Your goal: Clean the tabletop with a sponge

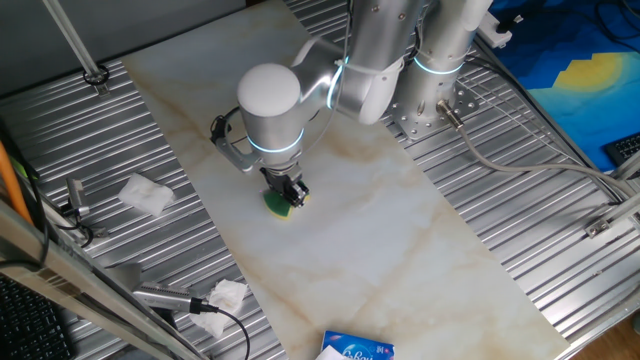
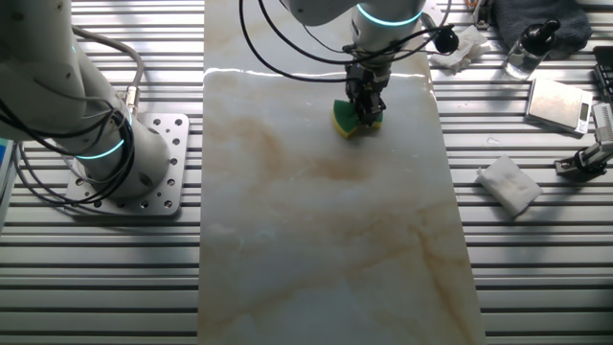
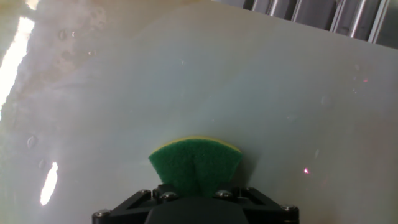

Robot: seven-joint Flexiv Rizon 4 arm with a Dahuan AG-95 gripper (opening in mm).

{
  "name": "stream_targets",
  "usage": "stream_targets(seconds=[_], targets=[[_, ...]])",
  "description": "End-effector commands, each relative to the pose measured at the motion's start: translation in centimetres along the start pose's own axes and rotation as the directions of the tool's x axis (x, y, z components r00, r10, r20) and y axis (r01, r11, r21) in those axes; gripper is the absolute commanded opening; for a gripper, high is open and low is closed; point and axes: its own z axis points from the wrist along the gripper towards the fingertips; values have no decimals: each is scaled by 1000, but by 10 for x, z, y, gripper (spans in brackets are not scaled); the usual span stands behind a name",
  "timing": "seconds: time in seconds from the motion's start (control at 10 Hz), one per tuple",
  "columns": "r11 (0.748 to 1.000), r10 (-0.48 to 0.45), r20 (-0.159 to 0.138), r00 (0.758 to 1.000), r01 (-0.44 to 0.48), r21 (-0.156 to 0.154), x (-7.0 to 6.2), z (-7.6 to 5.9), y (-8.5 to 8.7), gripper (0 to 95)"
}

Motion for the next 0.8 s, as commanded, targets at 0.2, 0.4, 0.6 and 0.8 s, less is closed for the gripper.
stream_targets(seconds=[0.2,0.4,0.6,0.8], targets=[[1000,-2,-2,1000,2,-3,-4,-2,-5,380],[1000,-9,1,1000,9,-2,-9,-1,-14,380],[1000,-12,1,1000,12,-3,-14,-1,-21,380],[1000,-12,-2,1000,12,-4,-18,-3,-25,380]])
